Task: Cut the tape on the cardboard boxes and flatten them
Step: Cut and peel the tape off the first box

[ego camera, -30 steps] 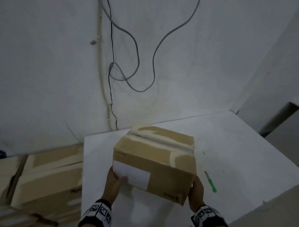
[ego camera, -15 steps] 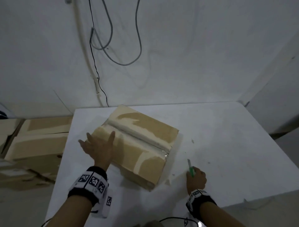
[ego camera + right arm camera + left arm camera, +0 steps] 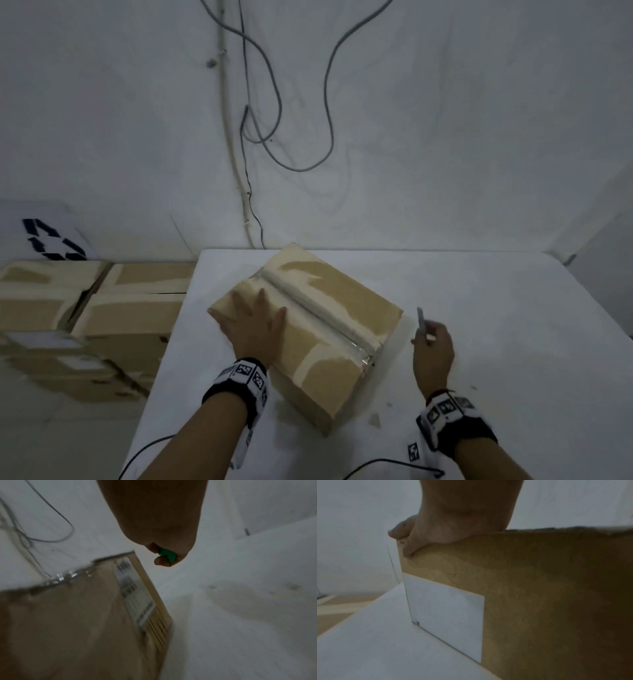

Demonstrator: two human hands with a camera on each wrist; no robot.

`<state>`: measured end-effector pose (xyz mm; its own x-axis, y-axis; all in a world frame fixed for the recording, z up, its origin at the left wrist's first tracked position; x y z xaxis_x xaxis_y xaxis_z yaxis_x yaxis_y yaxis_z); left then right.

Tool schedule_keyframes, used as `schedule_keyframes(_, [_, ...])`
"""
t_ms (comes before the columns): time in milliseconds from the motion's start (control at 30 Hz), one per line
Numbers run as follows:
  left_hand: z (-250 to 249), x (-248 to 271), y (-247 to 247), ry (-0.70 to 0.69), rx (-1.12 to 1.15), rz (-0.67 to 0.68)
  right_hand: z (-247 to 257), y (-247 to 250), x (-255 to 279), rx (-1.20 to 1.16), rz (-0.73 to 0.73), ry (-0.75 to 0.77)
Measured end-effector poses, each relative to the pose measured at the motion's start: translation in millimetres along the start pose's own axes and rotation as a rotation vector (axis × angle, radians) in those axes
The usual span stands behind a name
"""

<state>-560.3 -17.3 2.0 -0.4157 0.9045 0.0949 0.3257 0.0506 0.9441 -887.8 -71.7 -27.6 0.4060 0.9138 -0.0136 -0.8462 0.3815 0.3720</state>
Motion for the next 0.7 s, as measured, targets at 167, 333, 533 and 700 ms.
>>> schedule_keyframes(167, [2,-7,9,-0.139,-0.041,-0.079,115,-38,-3,-0.028,0.315,0.154])
schedule_keyframes(333, [-2,-8,12,-0.273,-0.017,-0.101,152,-114,21,0.189,0.664,0.138])
schedule_keyframes(533, [-3,-8,13,-0.323,-0.015,0.002,161,-186,43,0.372,0.739,0.284])
schedule_keyframes(700, [-2,-9,12,-0.313,0.047,-0.015,170,-205,51,0.387,0.750,0.360])
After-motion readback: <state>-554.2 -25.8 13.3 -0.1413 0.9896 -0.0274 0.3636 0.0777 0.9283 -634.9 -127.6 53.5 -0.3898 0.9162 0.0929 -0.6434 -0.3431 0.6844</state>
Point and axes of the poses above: each hand's wrist, its own x-axis away from the middle knuckle, its own y-axis out of the back of the hand, z = x × y, the point moved 2 cm from there along -x, towards the middle knuckle, and after that the axes turned 8 degrees about -y, right-handed, at the moved point
